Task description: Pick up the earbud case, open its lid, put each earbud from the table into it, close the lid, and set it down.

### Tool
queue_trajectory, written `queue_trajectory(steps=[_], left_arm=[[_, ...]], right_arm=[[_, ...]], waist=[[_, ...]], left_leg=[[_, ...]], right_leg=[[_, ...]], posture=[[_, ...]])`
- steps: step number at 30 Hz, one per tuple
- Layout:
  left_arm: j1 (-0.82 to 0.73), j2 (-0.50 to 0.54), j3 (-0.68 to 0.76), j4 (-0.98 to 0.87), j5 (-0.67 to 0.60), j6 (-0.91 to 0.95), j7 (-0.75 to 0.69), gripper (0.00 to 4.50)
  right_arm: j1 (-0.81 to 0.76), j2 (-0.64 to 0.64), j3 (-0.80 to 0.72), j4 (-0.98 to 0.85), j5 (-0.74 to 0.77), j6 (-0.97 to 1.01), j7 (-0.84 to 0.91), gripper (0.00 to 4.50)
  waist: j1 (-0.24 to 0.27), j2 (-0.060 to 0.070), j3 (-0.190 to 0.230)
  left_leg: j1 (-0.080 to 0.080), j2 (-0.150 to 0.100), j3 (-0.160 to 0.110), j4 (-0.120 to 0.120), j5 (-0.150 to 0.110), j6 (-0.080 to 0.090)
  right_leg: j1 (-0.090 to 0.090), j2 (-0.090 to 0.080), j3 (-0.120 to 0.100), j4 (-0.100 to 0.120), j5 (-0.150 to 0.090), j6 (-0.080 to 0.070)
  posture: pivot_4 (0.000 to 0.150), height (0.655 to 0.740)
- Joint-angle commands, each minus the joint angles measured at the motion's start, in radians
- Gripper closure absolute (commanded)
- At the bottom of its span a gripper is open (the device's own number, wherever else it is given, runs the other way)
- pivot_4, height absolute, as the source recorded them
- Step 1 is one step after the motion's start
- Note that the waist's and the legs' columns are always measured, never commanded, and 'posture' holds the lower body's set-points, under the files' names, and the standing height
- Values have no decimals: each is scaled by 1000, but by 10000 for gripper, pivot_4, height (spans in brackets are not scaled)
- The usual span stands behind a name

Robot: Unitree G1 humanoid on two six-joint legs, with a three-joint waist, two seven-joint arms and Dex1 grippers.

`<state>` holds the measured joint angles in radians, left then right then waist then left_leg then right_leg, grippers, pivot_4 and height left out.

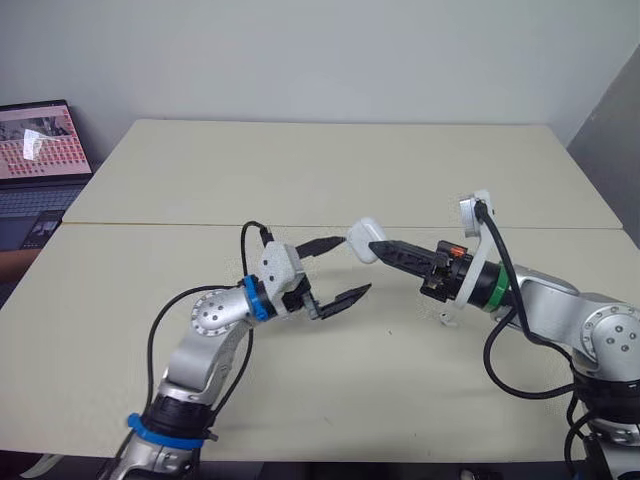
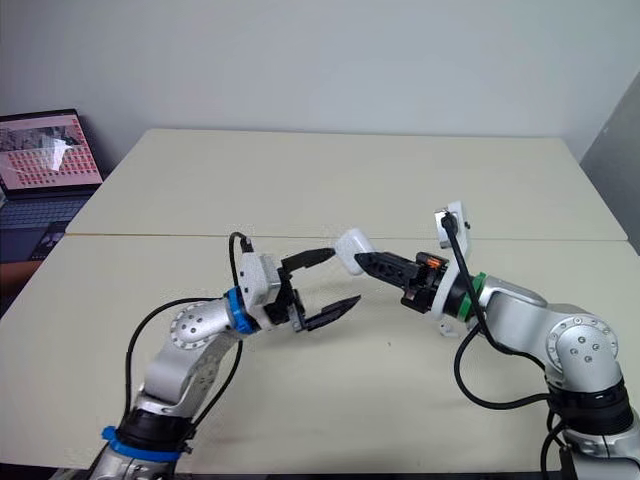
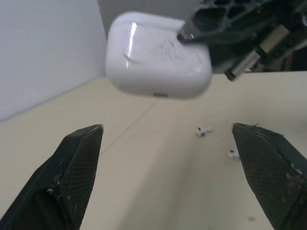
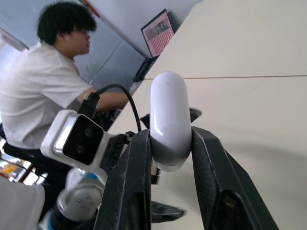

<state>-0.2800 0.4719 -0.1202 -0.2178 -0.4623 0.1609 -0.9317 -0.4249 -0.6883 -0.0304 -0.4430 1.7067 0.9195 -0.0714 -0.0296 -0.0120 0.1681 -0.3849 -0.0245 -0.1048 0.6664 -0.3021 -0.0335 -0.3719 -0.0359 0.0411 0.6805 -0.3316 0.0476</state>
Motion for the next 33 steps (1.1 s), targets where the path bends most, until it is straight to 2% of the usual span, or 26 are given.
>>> queue_trajectory(steps=[1, 7, 12, 20, 33], left_arm=[[-17, 70, 48, -60, -156, 184, -70, 0], [-50, 184, 69, -65, -316, 478, -120, 0], [-66, 183, 95, -63, -449, 623, -139, 0], [-98, 161, 40, -59, -422, 645, -171, 0], [-159, 140, -45, -18, -331, 613, -254, 0]], right_arm=[[-5, -81, -20, -18, -106, 51, 209, 37122], [-4, -196, 53, -47, -353, 79, 517, 37122], [-19, -209, 118, -81, -539, 38, 675, 37122], [-46, -194, 180, -113, -722, -14, 837, 37122], [-57, -155, 166, -126, -765, 17, 894, 37122]], waist=[[0, 0, 0], [0, 0, 0], [0, 0, 0], [1, 0, 0], [1, 0, 0]], left_leg=[[0, 0, 0, 0, 0, 0], [0, 0, 0, 0, 0, 1], [0, 0, -1, 0, 0, 0], [0, 0, -1, 0, 0, 0], [0, 0, -1, 0, 1, -1]], right_leg=[[0, 0, 0, 0, 0, 0], [0, 1, -1, 0, 0, 0], [0, 0, -1, 0, 0, 0], [0, 0, 0, 0, 0, 0], [0, 0, -1, 0, 0, 0]], posture=[[1500, 7400], [1500, 7400], [1500, 7400], [1500, 7400], [1500, 7400]])
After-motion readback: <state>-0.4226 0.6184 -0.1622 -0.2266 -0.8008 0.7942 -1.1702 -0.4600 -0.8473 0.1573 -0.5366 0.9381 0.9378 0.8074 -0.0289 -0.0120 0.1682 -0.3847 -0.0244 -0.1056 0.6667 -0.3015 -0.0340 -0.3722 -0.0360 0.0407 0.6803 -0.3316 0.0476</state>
